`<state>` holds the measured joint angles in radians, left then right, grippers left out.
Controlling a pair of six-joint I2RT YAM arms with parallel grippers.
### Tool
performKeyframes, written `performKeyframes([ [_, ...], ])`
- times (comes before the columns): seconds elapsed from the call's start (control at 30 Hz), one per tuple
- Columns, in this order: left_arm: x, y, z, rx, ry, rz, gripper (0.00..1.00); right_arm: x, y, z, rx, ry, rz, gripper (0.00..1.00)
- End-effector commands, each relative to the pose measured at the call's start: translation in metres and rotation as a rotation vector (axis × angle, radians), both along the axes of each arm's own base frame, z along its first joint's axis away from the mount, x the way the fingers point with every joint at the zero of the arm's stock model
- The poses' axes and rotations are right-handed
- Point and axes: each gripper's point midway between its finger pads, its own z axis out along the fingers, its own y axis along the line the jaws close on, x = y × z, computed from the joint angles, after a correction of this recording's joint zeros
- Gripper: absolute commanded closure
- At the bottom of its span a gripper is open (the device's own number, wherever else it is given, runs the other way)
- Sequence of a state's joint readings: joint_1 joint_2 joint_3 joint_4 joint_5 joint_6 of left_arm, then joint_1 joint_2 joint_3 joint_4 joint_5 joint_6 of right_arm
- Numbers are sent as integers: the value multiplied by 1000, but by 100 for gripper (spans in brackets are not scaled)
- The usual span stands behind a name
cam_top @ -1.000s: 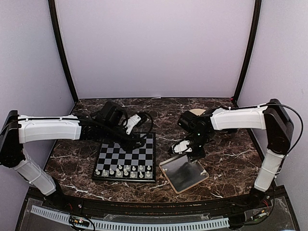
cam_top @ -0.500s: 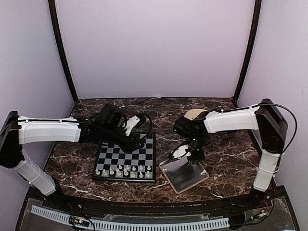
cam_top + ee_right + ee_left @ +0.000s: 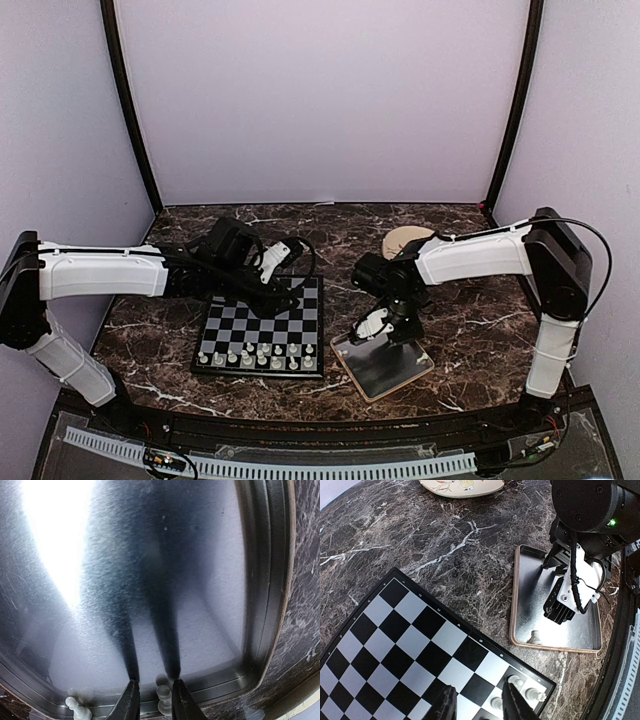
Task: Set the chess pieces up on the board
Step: Pick up the pawn from the storage box.
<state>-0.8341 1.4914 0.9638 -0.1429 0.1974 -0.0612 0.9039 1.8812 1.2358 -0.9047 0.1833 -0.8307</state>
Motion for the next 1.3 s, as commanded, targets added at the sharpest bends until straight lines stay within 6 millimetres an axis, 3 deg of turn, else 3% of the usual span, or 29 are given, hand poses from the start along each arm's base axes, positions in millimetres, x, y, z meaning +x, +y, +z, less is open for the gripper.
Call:
performKeyframes([
  [0.0,-2,1,7,-25,-11,4,66,-5,-11,-6,-66,-3,-8,77],
  [0.27,-4,4,7,-27,-9,10,66,-13,-15,-11,-85,40,-31,80],
  [0.47,-5,5,6,-27,-2,15,66,-17,-3,-9,-36,86,-51,86],
  [0.77,-3,11,12,-20,-25,34,67,-11,69,44,288,160,-80,90],
  [1.03,0,21,19,9,-62,64,67,-20,111,68,493,305,-93,90],
  [1.27,8,32,25,29,-106,129,66,0,169,99,787,307,-92,89],
])
